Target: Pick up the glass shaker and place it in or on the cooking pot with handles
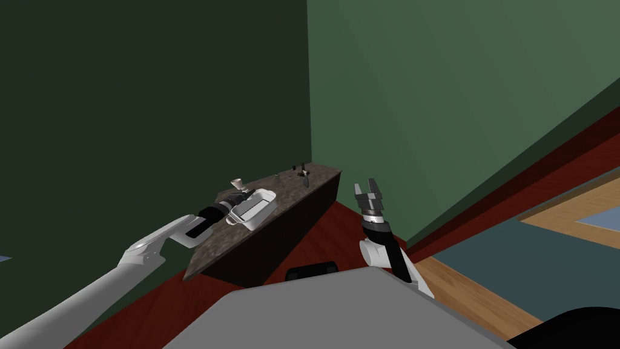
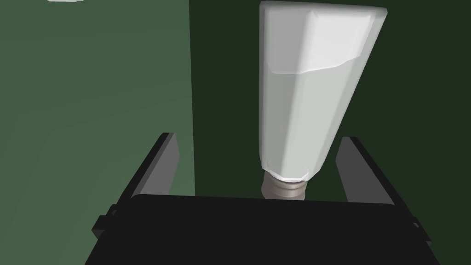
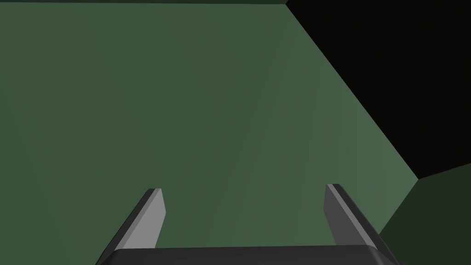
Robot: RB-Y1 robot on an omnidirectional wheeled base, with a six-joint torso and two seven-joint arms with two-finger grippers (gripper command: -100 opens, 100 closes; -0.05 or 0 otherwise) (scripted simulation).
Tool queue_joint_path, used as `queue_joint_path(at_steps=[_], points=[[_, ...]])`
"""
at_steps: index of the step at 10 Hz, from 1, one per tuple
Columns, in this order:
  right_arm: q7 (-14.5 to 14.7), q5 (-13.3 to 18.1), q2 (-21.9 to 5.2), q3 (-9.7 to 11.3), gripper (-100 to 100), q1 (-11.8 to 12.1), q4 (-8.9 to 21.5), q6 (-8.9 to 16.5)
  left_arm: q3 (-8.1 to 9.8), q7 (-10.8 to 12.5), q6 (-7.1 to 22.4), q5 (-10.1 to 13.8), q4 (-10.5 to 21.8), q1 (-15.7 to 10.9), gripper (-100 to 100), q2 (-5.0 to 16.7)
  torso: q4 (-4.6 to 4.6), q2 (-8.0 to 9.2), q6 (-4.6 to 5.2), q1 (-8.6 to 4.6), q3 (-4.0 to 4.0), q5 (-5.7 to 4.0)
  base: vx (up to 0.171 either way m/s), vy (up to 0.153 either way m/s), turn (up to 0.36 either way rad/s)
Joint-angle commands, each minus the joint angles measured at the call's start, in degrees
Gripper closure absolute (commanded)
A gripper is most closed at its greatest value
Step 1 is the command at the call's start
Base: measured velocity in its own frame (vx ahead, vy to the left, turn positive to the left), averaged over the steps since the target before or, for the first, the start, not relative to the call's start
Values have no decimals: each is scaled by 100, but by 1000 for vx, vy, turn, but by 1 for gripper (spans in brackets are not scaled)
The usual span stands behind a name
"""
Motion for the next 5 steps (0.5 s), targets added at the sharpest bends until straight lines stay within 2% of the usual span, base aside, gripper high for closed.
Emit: queue_joint_path(at_steps=[1,2,3,4,5], points=[[0,0,0,0,0,0,0,0,0,0,0,0,0,0,-100,0,0,0,0,0,0,0,0,0,0],[0,0,0,0,0,0,0,0,0,0,0,0,1,1,-100,0,0,-1,1,-2,0,-1,0,0,0],[0,0,0,0,0,0,0,0,1,0,4,0,5,4,0,1,1,-1,6,-8,0,-3,0,0,0],[0,0,0,0,0,0,0,0,-3,134,54,75,-97,17,-100,217,1,-1,6,-11,0,-3,6,-14,28],[0,0,0,0,0,0,0,0,-5,200,78,113,-149,24,-100,325,1,-2,5,-17,0,-6,14,-24,33]])
